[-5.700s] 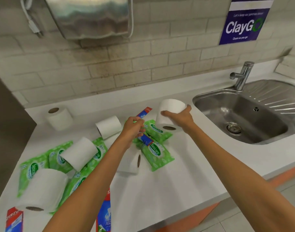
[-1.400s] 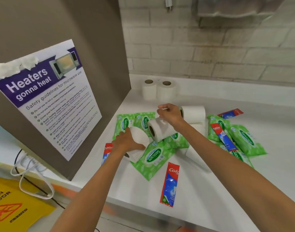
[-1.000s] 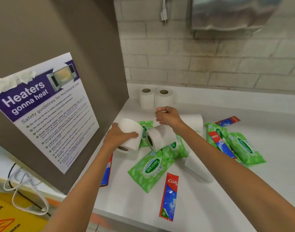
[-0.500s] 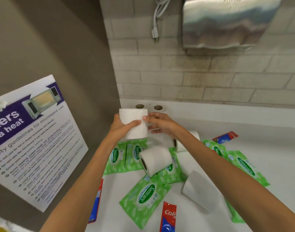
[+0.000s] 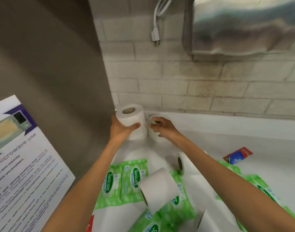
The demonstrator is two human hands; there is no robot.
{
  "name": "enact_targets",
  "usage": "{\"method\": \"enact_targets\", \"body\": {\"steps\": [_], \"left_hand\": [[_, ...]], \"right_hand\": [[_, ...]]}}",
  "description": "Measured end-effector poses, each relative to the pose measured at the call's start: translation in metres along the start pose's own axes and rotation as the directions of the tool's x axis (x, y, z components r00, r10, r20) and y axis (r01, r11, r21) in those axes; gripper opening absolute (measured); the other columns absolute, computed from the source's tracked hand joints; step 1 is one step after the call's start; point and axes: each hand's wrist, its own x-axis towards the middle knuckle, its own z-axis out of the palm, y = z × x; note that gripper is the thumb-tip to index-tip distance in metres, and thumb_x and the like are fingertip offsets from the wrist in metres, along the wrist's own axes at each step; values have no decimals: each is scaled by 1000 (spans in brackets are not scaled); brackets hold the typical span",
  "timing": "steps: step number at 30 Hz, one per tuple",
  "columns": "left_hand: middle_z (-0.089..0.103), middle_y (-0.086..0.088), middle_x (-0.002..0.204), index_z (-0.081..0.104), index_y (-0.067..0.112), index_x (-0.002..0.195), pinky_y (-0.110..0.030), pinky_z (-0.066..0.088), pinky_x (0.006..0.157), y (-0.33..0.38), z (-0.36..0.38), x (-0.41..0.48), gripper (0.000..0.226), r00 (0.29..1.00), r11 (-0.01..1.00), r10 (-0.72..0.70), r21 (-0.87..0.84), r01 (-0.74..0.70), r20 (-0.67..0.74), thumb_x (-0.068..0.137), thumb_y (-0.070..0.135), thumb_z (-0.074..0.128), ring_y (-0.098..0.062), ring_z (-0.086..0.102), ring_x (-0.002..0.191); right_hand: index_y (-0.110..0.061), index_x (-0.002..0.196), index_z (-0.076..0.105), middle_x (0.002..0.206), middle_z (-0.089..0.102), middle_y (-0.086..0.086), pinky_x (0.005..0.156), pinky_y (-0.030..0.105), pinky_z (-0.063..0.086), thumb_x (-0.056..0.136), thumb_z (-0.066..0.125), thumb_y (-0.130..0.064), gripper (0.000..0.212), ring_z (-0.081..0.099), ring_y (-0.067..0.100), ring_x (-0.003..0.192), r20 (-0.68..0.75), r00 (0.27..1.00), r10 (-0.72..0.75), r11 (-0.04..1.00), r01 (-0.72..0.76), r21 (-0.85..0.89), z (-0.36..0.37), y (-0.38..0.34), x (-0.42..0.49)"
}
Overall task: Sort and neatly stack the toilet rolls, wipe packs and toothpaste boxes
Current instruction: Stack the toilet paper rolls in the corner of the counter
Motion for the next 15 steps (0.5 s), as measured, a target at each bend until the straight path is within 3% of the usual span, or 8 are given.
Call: {"method": "enact_targets", "body": {"steps": [2,5,9,15], "left_hand": [[57,6,123,45,17,127,-38,52,95,0,7,19,97,999,1000,16,5,-16,-35,43,43,86,-13,58,110],[55,5,127,39,16,133,-35,49,98,2,19,38,99,999,1000,16,-26,-17,-48,49,35,87,-14,56,112],[49,-1,134,30,14,137,-27,42,99,1,34,57,99,996,996,63,-59,-67,-69,56,23,87,-18,49,123],[44,-2,138,22,16,141,-27,38,98,-3,50,77,101,995,997,72,-31,-75,-71,62,24,85,-22,45,128]], "right_hand": [[-17,132,49,132,56,7,98,33,43,86,63,-29,50,55,20,112,-62,998,12,1000,-13,-15,-5,8,10],[-15,128,53,113,60,1,88,29,41,86,64,-26,45,52,15,98,-120,993,23,1000,-23,6,-14,15,21],[-16,130,50,91,58,-6,91,30,43,86,63,-27,46,54,17,102,-160,986,41,998,-34,49,-26,18,35],[-19,129,52,112,59,5,92,33,45,85,63,-29,46,55,23,112,-202,977,68,997,-62,36,-34,21,55]]}}
